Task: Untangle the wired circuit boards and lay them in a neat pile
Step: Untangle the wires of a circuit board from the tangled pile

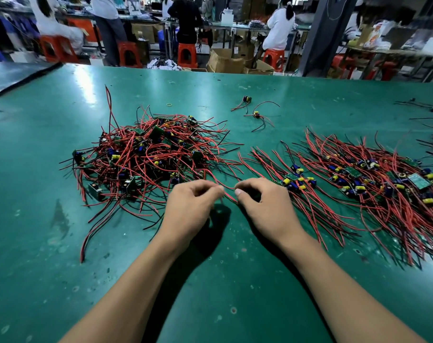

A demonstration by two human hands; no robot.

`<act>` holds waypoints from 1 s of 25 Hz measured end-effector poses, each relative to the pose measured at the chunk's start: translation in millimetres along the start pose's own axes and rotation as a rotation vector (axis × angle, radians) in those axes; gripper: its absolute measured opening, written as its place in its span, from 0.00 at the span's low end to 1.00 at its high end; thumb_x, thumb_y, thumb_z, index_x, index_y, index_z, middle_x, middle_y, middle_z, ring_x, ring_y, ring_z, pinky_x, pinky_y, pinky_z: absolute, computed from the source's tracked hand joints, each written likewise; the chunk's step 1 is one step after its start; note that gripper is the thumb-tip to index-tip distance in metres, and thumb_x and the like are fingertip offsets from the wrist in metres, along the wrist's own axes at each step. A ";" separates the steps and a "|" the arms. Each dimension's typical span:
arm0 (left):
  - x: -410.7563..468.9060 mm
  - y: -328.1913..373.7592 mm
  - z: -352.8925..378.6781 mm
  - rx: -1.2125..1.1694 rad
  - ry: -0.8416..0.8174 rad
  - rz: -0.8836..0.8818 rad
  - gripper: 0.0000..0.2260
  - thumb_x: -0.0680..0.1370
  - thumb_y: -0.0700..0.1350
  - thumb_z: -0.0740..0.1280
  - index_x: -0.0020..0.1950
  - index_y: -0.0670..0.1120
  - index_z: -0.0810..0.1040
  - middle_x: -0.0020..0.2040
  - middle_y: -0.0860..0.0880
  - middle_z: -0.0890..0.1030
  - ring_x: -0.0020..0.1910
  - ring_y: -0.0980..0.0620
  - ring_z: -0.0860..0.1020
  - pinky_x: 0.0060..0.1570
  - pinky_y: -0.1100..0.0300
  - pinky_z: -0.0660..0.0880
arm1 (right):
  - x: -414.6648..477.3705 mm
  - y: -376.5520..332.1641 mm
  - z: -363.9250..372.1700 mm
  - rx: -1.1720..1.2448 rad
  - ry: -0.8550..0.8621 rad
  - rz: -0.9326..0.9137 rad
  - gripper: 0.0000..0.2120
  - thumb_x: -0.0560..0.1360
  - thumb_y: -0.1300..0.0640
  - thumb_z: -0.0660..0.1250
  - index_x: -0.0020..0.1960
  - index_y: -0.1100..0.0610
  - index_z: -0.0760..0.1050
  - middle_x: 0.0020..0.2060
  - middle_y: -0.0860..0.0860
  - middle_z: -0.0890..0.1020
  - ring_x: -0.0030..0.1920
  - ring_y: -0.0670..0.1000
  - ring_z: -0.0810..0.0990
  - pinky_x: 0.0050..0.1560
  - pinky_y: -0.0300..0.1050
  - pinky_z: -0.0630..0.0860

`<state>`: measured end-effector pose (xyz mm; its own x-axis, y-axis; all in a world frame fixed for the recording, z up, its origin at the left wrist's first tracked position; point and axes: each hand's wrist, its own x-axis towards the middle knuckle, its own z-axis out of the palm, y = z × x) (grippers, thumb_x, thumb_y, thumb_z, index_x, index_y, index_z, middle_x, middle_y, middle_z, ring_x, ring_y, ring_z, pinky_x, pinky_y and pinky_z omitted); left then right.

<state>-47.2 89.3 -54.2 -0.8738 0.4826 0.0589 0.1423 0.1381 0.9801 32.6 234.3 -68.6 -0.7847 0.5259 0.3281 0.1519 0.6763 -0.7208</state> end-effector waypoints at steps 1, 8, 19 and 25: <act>-5.4 3.4 3.1 -0.008 -0.098 0.031 0.05 0.75 0.43 0.72 0.41 0.44 0.84 0.25 0.57 0.76 0.24 0.62 0.69 0.27 0.70 0.65 | 0.4 0.1 -2.1 0.019 0.004 0.024 0.13 0.75 0.55 0.72 0.59 0.52 0.81 0.44 0.46 0.84 0.45 0.47 0.81 0.55 0.46 0.77; -30.5 14.3 20.4 -0.151 -0.534 0.050 0.12 0.75 0.36 0.71 0.33 0.45 0.77 0.27 0.49 0.72 0.23 0.57 0.67 0.26 0.66 0.64 | 3.5 -0.8 -5.3 0.077 -0.159 -0.020 0.20 0.75 0.58 0.73 0.66 0.50 0.79 0.44 0.45 0.83 0.44 0.43 0.81 0.50 0.40 0.77; -8.3 12.1 6.1 -0.747 -0.057 -0.323 0.17 0.82 0.53 0.57 0.43 0.42 0.75 0.33 0.44 0.75 0.25 0.50 0.73 0.27 0.61 0.70 | 4.3 -7.9 -2.5 0.553 -0.031 0.170 0.03 0.77 0.59 0.72 0.47 0.54 0.85 0.36 0.44 0.84 0.35 0.41 0.78 0.38 0.35 0.73; -9.6 10.7 9.9 -0.680 -0.081 -0.205 0.13 0.75 0.34 0.69 0.58 0.43 0.79 0.45 0.44 0.84 0.34 0.48 0.81 0.37 0.58 0.78 | 4.4 -14.3 -14.7 0.982 -0.255 0.361 0.08 0.68 0.54 0.77 0.46 0.54 0.86 0.38 0.54 0.83 0.33 0.48 0.78 0.35 0.41 0.78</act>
<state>-32.6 94.7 -46.2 -0.8108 0.5712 -0.1274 -0.3657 -0.3245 0.8723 35.8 234.5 -47.9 -0.9095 0.4118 -0.0576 -0.0599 -0.2668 -0.9619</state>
